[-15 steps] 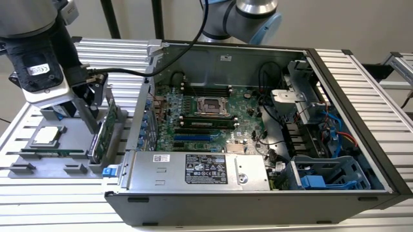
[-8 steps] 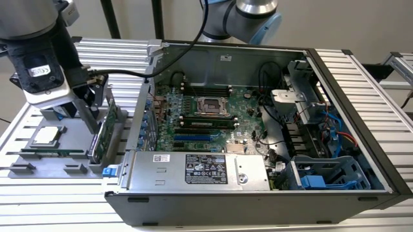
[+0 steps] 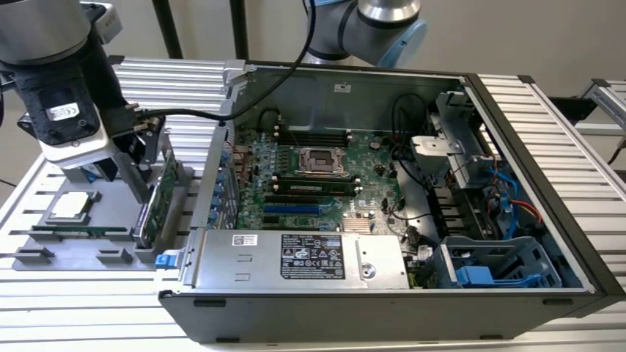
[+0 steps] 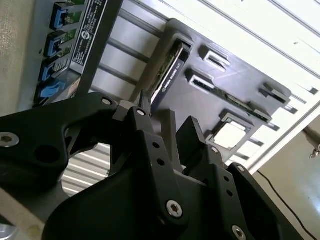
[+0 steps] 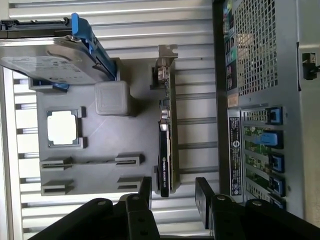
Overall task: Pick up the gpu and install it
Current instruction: 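Pick up the gpu and move the gpu toward the slot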
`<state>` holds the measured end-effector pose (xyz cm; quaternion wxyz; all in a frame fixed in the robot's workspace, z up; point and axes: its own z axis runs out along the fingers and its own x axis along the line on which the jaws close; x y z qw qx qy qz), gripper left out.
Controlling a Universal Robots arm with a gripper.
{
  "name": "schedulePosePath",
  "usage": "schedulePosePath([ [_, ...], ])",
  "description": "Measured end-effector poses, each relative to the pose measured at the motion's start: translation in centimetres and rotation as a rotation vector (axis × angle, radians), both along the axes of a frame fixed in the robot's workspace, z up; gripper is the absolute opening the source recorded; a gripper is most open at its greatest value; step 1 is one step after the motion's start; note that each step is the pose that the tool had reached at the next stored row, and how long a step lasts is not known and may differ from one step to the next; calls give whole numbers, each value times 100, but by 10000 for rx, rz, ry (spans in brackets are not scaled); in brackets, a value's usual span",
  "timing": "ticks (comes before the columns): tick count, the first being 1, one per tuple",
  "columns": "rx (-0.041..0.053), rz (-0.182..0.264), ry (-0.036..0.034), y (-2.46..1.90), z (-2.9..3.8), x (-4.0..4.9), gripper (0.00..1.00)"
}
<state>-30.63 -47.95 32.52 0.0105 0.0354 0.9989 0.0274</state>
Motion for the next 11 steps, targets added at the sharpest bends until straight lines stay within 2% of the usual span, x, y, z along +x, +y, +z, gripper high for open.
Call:
schedulePosePath([
  [11, 0, 1, 0, 0, -104, 4, 100],
])
